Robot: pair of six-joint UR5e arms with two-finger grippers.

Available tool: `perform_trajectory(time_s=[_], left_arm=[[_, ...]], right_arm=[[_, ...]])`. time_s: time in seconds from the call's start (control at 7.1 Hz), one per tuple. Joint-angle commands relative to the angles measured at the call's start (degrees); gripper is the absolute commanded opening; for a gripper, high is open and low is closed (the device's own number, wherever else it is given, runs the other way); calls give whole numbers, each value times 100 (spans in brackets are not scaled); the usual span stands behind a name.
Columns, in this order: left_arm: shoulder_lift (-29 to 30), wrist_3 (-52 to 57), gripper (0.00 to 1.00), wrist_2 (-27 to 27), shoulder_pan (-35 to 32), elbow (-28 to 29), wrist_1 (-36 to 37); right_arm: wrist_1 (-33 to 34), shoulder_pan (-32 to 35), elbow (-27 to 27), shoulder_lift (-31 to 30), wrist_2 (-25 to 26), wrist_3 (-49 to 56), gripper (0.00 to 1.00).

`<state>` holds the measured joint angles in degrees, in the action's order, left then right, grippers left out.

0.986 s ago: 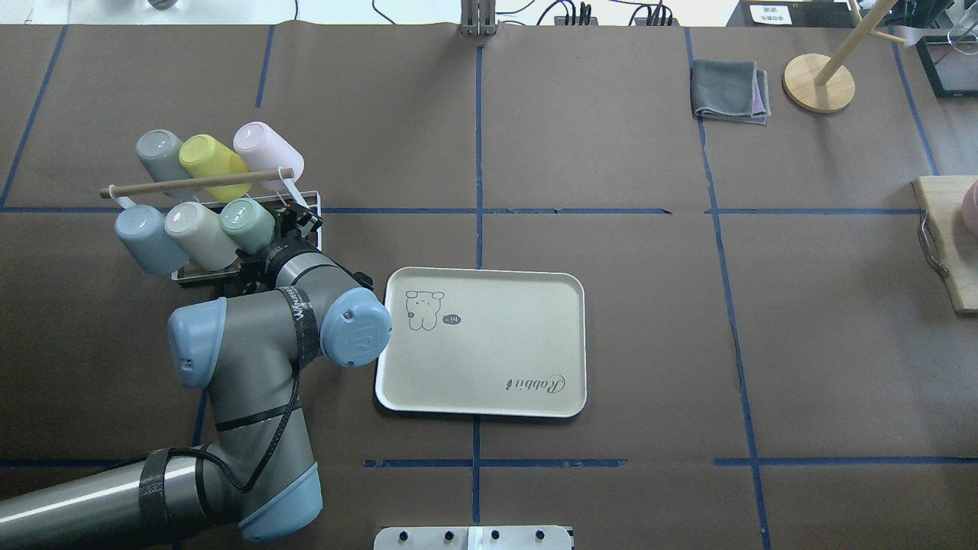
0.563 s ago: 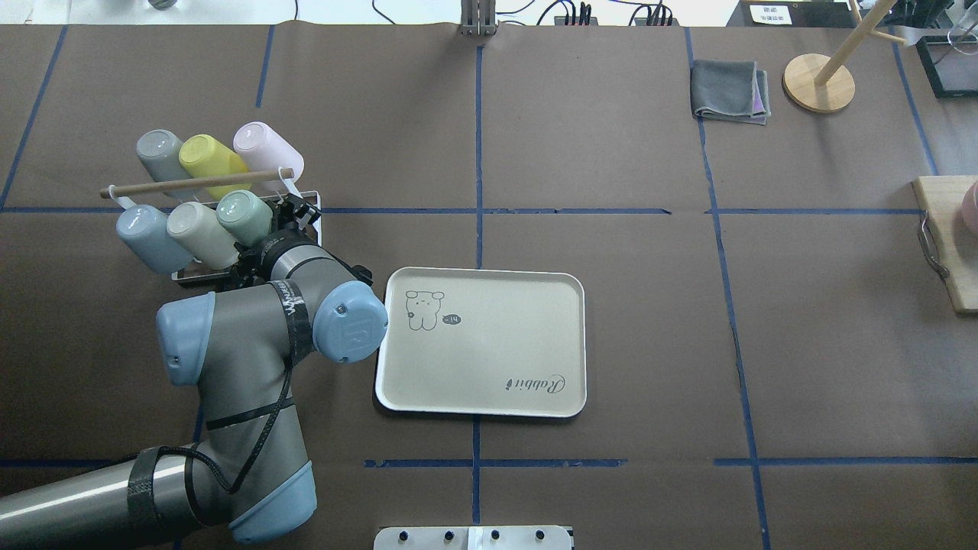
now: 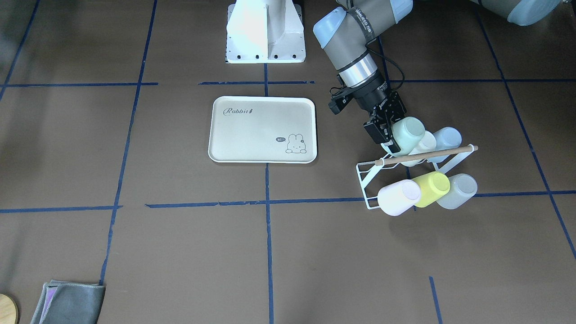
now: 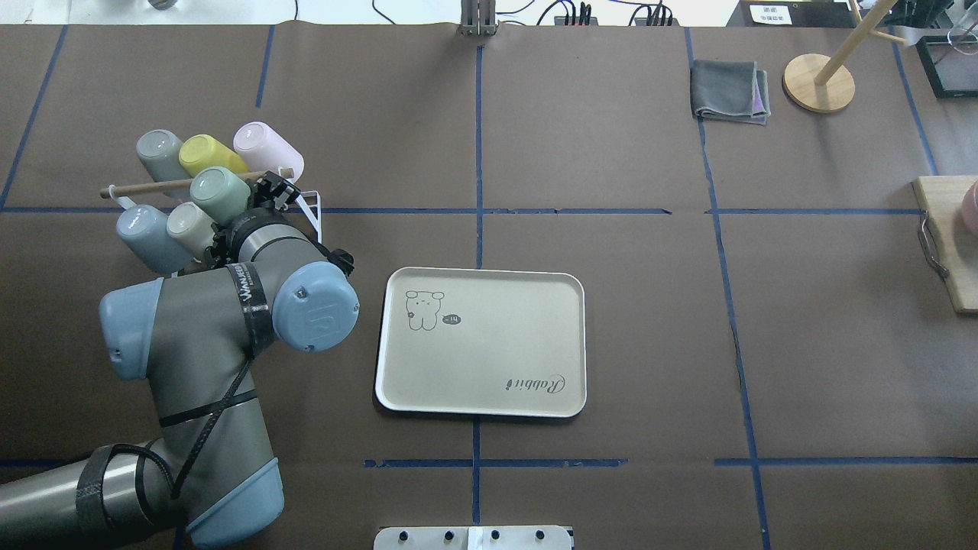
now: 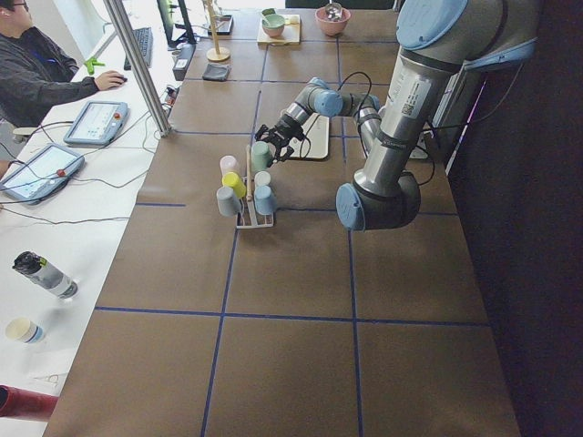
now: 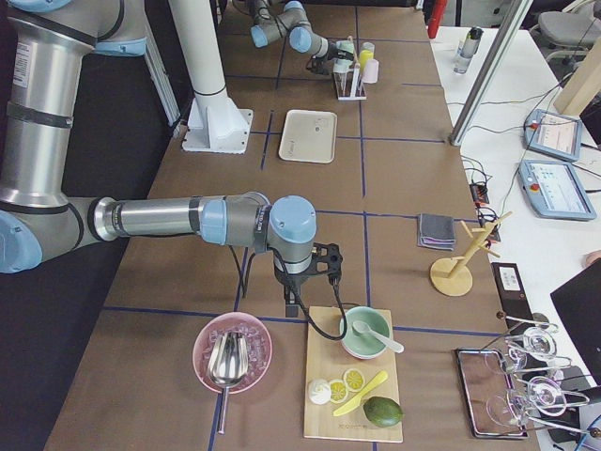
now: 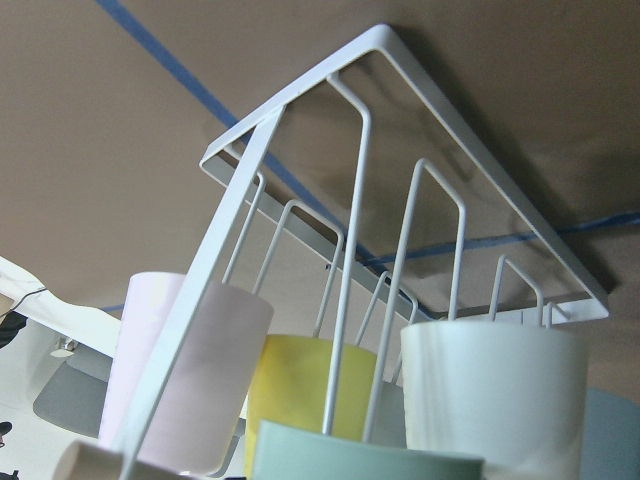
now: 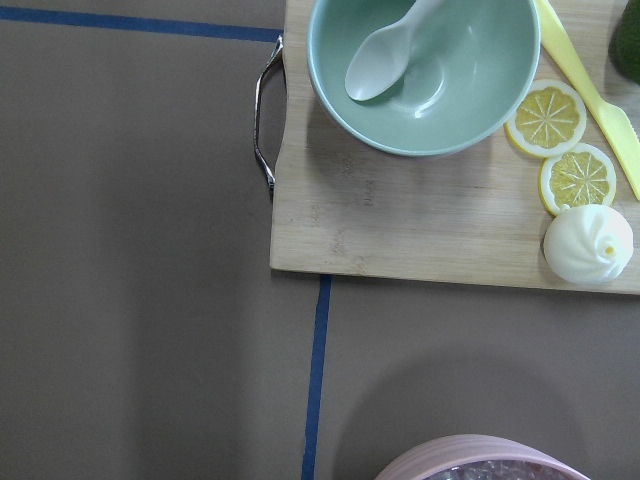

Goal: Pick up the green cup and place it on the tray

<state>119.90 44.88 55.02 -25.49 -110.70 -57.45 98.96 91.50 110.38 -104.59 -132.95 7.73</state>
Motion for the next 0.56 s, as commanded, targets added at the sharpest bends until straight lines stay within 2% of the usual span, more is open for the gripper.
perform_trajectory(time_s=[0.0,0.28,0.42], left_arm=[[-10,134,65,9,-9,-651,575],[7,-126,65,79,-88,-1311,587],[25,-790,65,271,-88,-1593,543]], right_arm=[[-9,0,1,0,-3,0,100],[-9,0,1,9,-3,-26,100],[-9,0,1,18,-3,-35,100]])
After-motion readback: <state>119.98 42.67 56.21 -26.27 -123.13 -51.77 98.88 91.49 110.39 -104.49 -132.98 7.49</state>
